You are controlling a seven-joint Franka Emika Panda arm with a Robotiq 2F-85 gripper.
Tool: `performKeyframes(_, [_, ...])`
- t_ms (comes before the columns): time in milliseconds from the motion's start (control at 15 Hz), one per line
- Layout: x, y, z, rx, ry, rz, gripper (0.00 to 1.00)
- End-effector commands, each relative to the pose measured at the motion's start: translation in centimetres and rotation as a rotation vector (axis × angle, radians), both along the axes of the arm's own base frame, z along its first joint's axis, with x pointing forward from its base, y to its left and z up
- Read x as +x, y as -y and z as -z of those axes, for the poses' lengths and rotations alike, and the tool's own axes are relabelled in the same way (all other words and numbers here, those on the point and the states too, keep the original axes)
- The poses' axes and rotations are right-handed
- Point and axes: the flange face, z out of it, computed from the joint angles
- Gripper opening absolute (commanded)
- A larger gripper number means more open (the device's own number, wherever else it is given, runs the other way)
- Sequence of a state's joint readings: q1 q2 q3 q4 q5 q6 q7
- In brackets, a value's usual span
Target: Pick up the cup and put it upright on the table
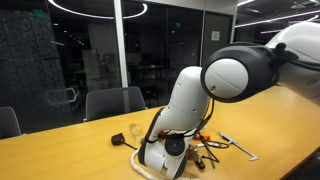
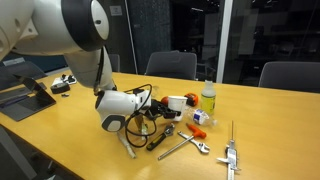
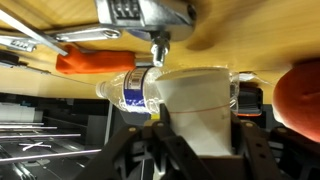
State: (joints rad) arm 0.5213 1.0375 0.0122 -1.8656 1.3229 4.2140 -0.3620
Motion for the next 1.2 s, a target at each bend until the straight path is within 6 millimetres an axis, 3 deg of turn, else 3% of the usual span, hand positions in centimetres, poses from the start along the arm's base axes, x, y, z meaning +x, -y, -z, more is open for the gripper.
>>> performKeyframes(0, [0.7,-0.7,0.9,-0.038,0.014,0.012,0.26])
performKeyframes(400, [1.1,-1.2,1.6,-0.039,0.007,0.002,0.26])
performKeyframes(467, [1.3,-1.3,1.5,-0.035,0.009,-0.002,0.34])
performKeyframes(533, [1.2,-1.3,1.5,-0.033,0.007,0.001,0.76])
performKeyframes(667, [1.4,-1.3,1.6,-0.029,0.003,-0.001,0.75])
performKeyframes(933, [1.2,-1.4,1.8,-0.002,-0.023,-0.011,1.00])
performKeyframes(1133, [1.1,-1.4,2.0,0.010,-0.035,-0.008,1.00])
